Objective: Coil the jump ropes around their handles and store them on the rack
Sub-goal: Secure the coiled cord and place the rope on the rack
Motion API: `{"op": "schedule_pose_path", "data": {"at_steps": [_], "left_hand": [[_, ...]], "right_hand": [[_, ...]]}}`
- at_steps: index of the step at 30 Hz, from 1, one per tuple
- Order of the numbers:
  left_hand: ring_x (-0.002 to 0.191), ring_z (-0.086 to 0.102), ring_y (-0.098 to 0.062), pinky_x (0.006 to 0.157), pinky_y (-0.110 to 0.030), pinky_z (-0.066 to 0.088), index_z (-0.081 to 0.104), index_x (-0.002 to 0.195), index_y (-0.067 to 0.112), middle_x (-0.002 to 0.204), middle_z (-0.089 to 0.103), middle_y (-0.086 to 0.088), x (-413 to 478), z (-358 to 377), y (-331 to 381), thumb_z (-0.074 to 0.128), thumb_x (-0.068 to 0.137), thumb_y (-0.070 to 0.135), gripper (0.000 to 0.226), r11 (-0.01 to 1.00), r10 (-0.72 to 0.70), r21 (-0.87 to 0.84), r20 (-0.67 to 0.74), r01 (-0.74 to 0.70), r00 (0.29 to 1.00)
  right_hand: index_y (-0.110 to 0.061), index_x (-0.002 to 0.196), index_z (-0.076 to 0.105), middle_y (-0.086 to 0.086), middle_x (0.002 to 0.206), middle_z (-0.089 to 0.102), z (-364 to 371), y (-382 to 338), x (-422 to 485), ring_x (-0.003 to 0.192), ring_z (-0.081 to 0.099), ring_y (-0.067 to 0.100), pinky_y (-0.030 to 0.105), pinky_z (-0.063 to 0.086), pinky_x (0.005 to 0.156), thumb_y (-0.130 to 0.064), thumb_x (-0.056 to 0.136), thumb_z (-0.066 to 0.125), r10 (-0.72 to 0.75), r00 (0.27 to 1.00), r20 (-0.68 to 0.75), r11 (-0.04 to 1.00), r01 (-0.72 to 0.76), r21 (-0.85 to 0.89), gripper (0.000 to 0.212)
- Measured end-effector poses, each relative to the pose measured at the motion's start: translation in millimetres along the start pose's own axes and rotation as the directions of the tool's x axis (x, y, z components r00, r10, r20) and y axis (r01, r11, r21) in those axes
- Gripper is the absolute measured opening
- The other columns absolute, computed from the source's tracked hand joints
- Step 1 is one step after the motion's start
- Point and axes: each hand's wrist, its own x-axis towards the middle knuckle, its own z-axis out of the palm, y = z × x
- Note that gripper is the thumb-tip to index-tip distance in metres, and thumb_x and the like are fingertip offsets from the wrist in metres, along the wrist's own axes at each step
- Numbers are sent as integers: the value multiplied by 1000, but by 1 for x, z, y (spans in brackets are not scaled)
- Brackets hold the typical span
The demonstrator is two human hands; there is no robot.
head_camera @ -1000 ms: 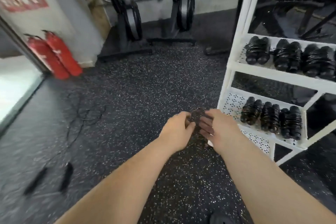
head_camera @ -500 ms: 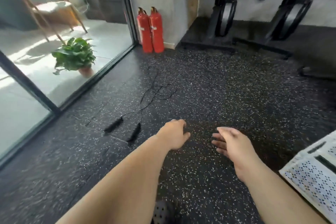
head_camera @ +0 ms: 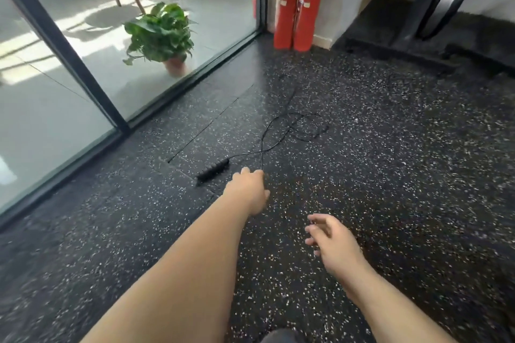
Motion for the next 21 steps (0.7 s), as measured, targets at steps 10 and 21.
{"op": "schedule_pose_path", "data": {"at_steps": [10, 21], "left_hand": [[130, 49, -38, 108, -55, 48, 50, 148, 29, 137, 44, -13, 93, 83, -52, 62, 104, 40, 47, 995, -71, -67, -8, 70, 997], [124, 56, -35, 92, -47, 50, 43, 137, 18, 134, 53, -10, 168, 162, -70, 67, 100, 32, 46, 976, -202, 57, -113, 209, 973]], "right_hand": [[-37, 140, 57, -18, 120, 64, 80, -16, 129, 88, 63, 1, 24, 46, 66, -27, 111, 50, -67, 988, 138, 958, 103, -267, 31], [-33, 138, 58, -17, 108, 65, 121, -3, 221, 86, 65, 17, 38, 56, 82, -26, 108, 50, -73, 978, 194, 940, 133, -315, 32]]}}
